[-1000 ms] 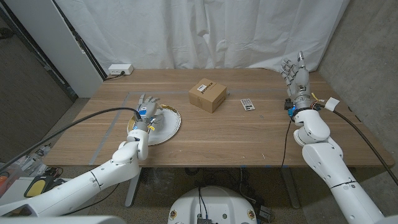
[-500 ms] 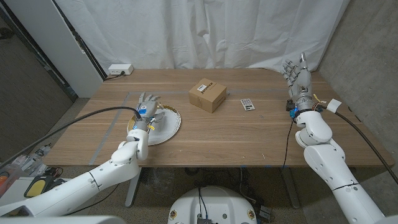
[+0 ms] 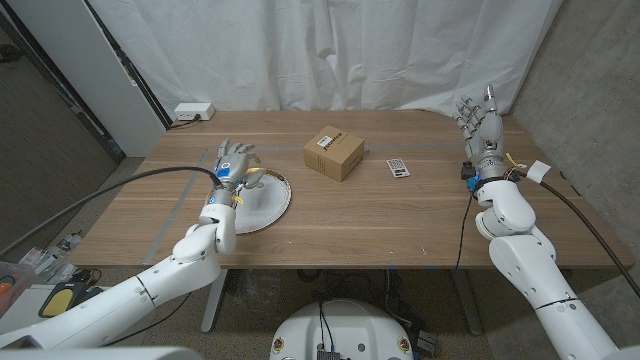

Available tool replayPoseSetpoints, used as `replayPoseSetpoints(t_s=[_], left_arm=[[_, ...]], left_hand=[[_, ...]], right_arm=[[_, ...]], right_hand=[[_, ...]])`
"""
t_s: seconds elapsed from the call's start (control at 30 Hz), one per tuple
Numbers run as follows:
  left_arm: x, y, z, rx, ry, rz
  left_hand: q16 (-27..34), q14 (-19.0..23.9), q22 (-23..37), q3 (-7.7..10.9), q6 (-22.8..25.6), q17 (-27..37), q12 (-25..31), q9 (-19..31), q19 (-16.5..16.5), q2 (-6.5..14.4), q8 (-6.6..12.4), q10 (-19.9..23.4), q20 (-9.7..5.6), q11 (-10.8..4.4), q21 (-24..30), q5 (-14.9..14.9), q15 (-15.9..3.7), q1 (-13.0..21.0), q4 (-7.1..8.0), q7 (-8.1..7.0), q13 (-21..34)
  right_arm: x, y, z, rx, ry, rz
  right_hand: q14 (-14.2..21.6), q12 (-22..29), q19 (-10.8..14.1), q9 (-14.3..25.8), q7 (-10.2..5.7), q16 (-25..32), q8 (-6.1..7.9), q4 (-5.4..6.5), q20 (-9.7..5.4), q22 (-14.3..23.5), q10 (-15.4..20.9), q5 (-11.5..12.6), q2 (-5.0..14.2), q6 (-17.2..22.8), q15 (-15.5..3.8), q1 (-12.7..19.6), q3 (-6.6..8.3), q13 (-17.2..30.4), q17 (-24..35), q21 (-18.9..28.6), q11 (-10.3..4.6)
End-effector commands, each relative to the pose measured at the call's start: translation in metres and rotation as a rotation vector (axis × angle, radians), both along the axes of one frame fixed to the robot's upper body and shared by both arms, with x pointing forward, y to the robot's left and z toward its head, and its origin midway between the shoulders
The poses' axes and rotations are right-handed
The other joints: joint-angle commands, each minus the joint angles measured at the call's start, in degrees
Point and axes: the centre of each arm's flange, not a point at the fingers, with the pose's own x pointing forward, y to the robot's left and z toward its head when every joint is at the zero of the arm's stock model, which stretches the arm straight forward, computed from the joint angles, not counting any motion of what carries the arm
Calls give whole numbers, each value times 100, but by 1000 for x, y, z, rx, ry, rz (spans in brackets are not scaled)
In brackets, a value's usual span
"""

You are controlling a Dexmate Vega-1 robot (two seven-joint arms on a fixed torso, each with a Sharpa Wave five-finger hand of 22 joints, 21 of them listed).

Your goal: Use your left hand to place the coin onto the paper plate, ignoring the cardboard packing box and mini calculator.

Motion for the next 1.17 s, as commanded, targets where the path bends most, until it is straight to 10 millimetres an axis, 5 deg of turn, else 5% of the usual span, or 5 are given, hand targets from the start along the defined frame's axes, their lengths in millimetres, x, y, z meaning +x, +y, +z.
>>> replayPoseSetpoints(t_s=[0.03, 0.23, 0.53, 1.17], left_arm=[[-17, 5, 21, -124, -80, -91], [-21, 9, 30, -196, -84, -168], [-30, 13, 47, -215, -107, -198], [-34, 18, 48, -203, -126, -215]], left_hand=[[40, 55, 31, -7, -346, 9, 17, 12, 118, 36, -183, -14, 4, 67, 47, 14, -132, -182, 115, -6, 6], [-6, 19, 36, -57, -1253, 7, -21, 31, 142, 178, -654, -147, 22, 152, 30, -6, -50, -560, 342, -46, -1], [-39, -56, 40, -147, -1854, 0, -30, 36, 140, 242, -991, -235, 56, 220, 15, -50, 42, -912, 545, -13, -8], [-76, -159, 40, -200, -2070, -14, -49, 40, 26, 253, -1137, -340, 85, 267, -36, -56, 100, -1093, 634, 29, -17]], right_arm=[[-2, 1, -4, 4, -1, 1], [-4, 2, -3, 2, -6, -1], [-7, 2, -2, 3, -18, -8], [-26, 9, -6, -9, -16, -35]], right_hand=[[35, -12, 28, 17, 21, 1, 8, -21, 30, 12, 44, -1, 65, 41, 21, 29, -17, 9, 21, -2, 15], [35, -11, 30, 17, 15, 1, 8, -22, 31, 12, 45, -1, 65, 42, 20, 29, -19, 9, 21, -2, 4], [36, -13, 31, 17, 16, 1, 7, -23, 31, 12, 41, -2, 65, 40, 22, 26, -21, 9, 21, -1, 4], [34, -10, 29, 17, 13, -1, 8, -26, 35, 12, 50, -2, 67, 42, 25, 28, -23, 9, 21, -1, 34]])
